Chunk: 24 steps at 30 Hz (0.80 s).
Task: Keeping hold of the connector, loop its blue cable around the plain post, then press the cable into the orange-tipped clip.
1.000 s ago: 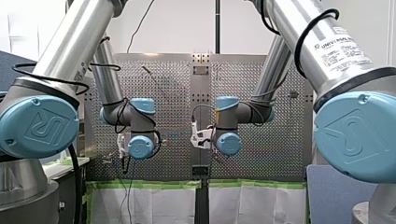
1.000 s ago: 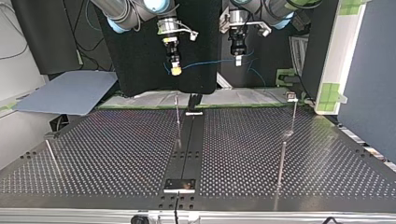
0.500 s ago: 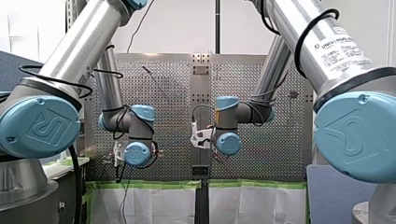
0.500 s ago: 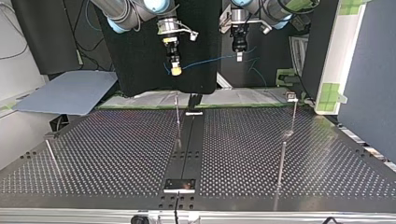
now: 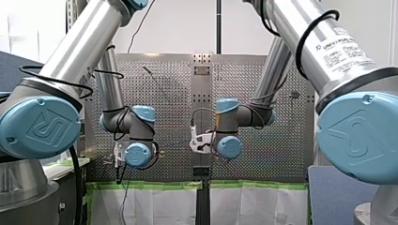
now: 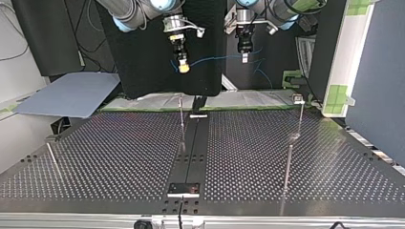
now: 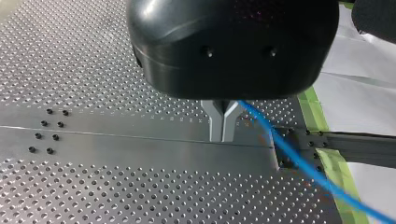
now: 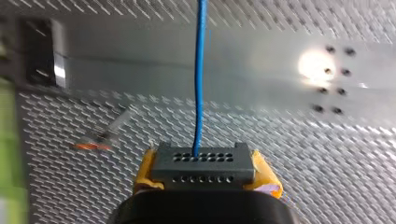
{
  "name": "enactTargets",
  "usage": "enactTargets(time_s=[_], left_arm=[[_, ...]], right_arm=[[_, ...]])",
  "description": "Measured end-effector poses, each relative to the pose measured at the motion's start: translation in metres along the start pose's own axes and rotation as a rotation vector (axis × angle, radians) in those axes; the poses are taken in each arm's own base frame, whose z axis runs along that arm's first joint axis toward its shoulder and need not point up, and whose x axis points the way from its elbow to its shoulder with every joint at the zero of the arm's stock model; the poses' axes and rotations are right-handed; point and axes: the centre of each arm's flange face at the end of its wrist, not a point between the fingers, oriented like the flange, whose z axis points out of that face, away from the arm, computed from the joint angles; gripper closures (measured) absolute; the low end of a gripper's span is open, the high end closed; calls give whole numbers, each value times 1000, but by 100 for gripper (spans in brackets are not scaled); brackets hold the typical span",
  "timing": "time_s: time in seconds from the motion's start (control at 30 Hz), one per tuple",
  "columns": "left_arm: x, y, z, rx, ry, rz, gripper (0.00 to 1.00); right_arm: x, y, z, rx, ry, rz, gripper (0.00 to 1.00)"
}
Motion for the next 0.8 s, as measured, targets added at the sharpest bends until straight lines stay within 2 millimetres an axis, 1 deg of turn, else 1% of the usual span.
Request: enactTargets(time_s=[0.1,0.2,0.3,0.67,0.8], left_arm=[[0,0,0,0,0,0,100],[0,0,0,0,0,0,100],[0,0,0,0,0,0,100],[0,1,0,0,1,2,100],[-6,4,4,0,2,8,100]], right_arm=[[-18,-7,-9,23,-55,2,100],[-33,-9,-15,32,-102,-5,100],[-41,-9,-18,35,-126,-10,100],[-44,-9,-19,36,-136,-12,100],[-41,-8,-14,31,-130,-7,100]])
